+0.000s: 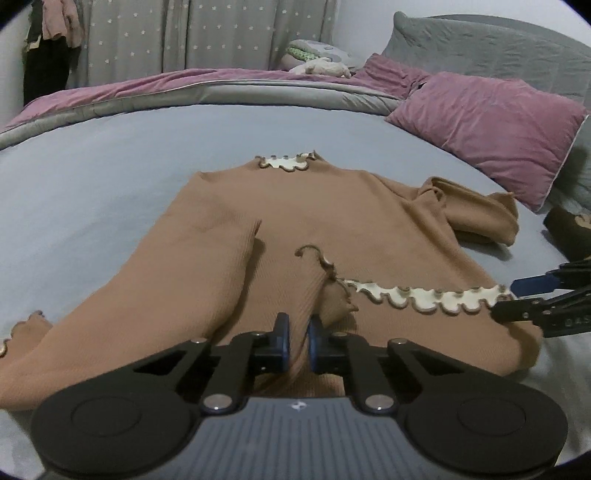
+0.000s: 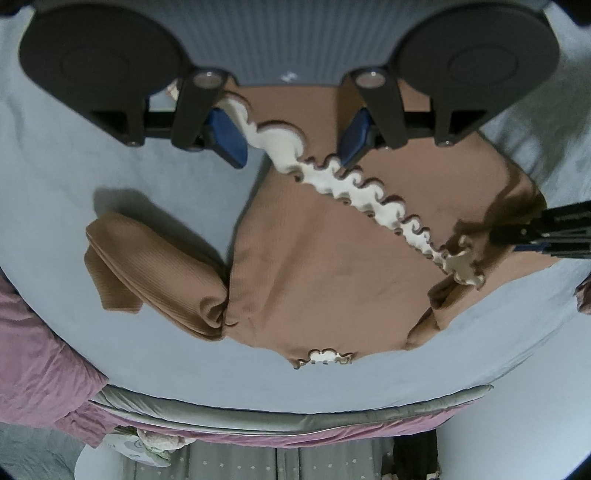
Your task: Fold clothes
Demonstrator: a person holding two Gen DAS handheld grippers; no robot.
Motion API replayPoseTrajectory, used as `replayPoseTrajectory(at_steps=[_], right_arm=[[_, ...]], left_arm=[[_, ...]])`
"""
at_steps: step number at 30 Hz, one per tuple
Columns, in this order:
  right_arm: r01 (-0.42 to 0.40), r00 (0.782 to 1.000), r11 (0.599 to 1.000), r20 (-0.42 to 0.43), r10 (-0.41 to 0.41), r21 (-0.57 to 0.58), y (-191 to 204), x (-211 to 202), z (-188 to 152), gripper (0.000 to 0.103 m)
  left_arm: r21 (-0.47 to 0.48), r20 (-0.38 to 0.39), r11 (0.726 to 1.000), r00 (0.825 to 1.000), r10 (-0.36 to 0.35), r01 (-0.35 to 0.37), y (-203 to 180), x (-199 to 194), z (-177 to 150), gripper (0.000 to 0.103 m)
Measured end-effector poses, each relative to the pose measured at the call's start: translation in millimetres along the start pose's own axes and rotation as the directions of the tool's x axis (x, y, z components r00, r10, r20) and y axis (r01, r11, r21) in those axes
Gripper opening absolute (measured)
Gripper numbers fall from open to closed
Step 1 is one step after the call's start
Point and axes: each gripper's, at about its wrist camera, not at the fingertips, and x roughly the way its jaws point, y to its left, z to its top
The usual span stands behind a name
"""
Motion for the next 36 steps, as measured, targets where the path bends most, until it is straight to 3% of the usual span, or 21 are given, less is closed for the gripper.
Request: replayPoseTrajectory(at_steps=[7, 13, 22, 36], right_arm=[[-0.01, 1.0, 1.0, 0.009, 0.01, 0.01, -1, -6, -1, 0.058], [-0.032, 0.999, 0.999, 0.012, 0.032, 0.017, -1, -13, -4, 0.059], [-0.068, 0.997, 0.998, 0.021, 0.068, 0.0, -2, -26, -6, 0.059], [-0.105, 0.994, 0.993, 0.033, 0.104, 0.044, -12, -36, -7, 0.06]], left_arm=[[-0.048, -0.008, 0.998, 1.0, -0.027, 0.027, 7, -28, 3, 0.009], [-0.086, -0.039, 0.996, 0.999, -0.01, 0.007, 15, -48, -2, 0.008], [-0.062, -0.1, 0.998, 0.995, -0.019, 0.013, 18, -71, -24, 0.008], [-0.056, -0.293, 0.998, 0.956, 0.014, -0.032, 31, -62, -55, 0.008]])
